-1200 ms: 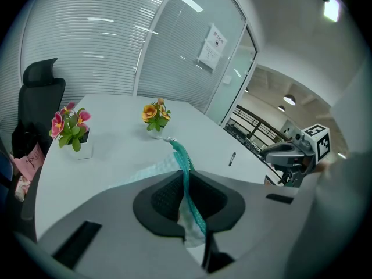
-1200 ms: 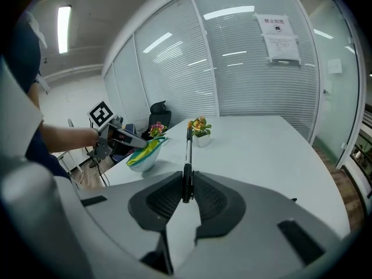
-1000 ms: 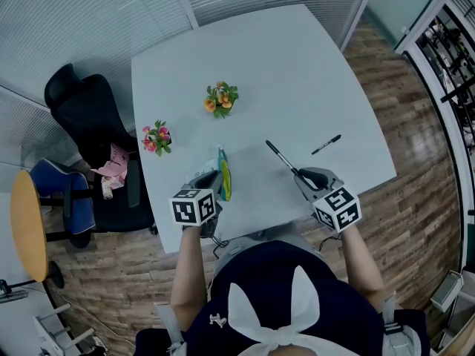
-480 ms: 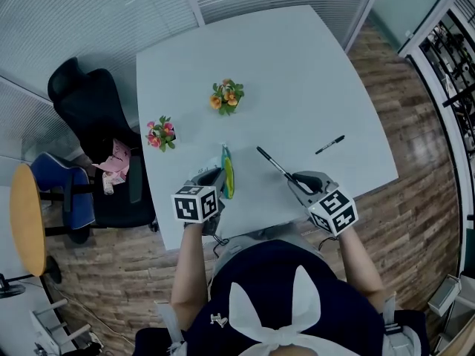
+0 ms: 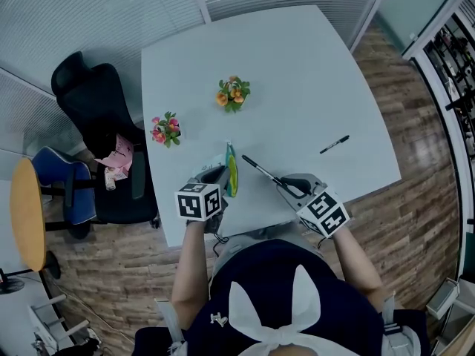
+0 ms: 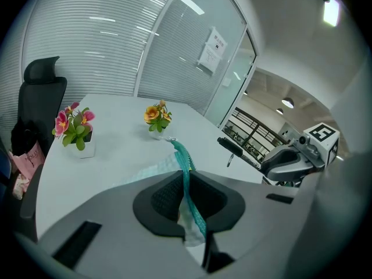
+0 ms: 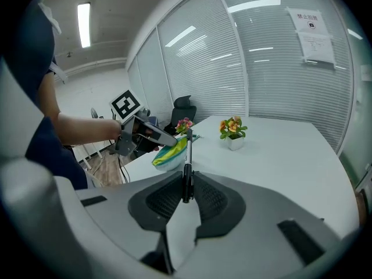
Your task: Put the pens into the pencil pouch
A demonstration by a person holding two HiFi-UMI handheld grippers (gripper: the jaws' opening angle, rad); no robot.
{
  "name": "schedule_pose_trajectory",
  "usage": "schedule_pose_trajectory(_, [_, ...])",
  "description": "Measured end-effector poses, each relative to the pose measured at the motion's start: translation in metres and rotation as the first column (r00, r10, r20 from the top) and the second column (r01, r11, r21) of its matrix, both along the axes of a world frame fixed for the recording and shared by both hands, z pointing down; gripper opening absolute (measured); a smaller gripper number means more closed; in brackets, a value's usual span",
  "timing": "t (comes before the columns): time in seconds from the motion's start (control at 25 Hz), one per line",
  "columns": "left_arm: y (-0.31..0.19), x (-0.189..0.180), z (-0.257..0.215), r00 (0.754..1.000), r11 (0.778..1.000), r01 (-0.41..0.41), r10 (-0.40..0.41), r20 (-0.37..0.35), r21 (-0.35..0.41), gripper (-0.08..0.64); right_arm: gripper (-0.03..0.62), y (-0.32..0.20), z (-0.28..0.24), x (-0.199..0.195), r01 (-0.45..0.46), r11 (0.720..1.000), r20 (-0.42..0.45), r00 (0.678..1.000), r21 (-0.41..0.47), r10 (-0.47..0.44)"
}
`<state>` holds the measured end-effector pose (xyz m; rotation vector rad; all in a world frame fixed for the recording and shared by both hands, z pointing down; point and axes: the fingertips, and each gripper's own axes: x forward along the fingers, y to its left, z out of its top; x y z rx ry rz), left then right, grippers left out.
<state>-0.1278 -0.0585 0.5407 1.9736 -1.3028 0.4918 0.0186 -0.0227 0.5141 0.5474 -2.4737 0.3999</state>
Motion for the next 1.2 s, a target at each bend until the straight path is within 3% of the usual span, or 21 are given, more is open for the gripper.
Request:
schedule_pose_trajectory(0.28, [0.001,-0.001,-0.001,1.0,1.0,-0.007,0.007,-0.003,0.003,0.046,0.067,0.008,0.004,-0.02,0.065,0.998,-0.052,0.997,0.027,-0.063])
schedule_pose_trajectory(0.68, [0.003,-0.002,-0.003,1.0,1.0,-0.02,0.02,-0.011,0.004,0.046,0.067,0.019,0.019,-0.031,0.118,0.993,-0.137,0.984,-0.005,-0.117])
schedule_pose_trajectory(1.2, [0.008,0.001,0.002,0.999,0.999,-0.047,0.047,-0.01,-0.006,0.044,0.067,0.02,0.038,-0.031,0.177,0.983,-0.313,0.933,-0.041,-0.181])
